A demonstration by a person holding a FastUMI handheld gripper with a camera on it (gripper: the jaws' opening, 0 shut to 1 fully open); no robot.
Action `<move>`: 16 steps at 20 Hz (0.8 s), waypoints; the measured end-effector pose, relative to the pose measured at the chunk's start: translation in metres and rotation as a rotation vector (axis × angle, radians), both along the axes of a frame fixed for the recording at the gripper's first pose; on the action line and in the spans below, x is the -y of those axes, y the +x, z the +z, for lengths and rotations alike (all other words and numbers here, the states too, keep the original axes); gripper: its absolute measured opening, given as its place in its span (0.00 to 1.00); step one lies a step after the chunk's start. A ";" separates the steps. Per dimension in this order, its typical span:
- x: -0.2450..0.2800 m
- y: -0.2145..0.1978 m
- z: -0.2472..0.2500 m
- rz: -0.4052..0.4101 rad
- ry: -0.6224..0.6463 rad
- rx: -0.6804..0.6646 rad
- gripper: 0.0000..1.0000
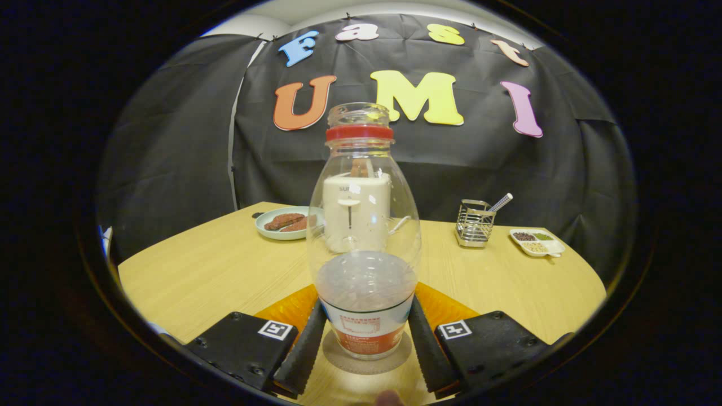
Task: Take the bottle from table, then pour the juice into the cup, finally place the bottle on the coaster
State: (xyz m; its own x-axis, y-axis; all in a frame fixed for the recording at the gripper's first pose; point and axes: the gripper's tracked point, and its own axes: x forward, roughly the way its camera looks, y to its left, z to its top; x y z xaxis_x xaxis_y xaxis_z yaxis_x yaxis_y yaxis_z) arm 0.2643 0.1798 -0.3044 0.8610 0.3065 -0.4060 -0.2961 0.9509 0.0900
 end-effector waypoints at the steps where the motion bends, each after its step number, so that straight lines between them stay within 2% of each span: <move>1: -0.001 0.000 -0.001 -0.005 0.006 0.000 0.80; 7: 0.004 -0.003 0.009 -0.023 0.014 0.024 0.86; 10: 0.009 -0.002 0.032 -0.052 0.028 0.073 1.00; 16: 0.017 -0.018 0.092 -0.088 0.058 0.171 1.00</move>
